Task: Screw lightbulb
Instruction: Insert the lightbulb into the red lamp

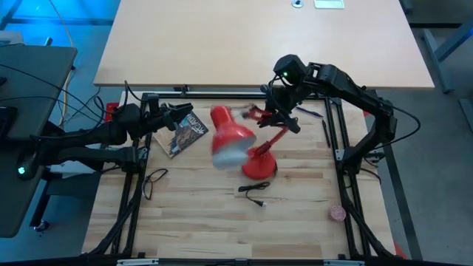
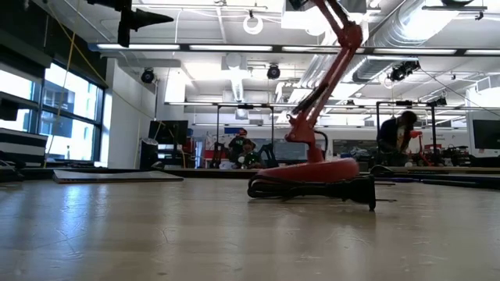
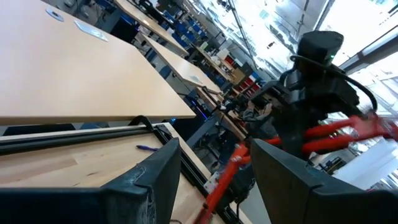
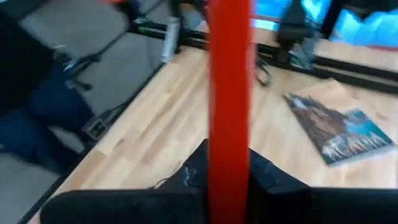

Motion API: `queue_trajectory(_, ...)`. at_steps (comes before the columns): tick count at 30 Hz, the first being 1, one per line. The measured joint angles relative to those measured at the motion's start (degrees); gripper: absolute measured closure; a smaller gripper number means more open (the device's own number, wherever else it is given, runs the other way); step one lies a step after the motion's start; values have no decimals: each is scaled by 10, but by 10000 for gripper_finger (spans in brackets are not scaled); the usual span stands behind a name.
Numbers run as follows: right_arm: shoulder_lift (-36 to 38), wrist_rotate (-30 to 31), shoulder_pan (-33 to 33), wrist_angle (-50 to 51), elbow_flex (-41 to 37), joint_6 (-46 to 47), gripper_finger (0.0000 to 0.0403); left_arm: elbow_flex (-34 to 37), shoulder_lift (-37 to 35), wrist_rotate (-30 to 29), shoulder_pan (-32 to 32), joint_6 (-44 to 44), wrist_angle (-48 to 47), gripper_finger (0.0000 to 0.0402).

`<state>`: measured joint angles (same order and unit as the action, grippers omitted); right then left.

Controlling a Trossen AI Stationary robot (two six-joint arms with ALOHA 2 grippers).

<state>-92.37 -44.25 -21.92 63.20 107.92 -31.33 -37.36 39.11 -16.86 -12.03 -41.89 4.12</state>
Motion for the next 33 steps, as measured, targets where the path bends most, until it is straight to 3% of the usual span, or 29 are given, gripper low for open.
queue_trajectory(4,5,32,-3,-29,-1,80,373,0,0,0,0,0,2,218)
queue_trajectory(10,7,3,-32,-134,-2,211,377,0,0,5,-4,1,32,218)
queue_trajectory(22,11,-36,-86,-287,-2,383,377,0,-27,7,-4,-14,35,218)
queue_trajectory(29,12,-10,-113,-318,-7,432,377,0,-57,7,-4,-4,34,218)
queue_trajectory(33,23,8,-120,-394,-60,478,377,0,-72,1,-4,0,32,218)
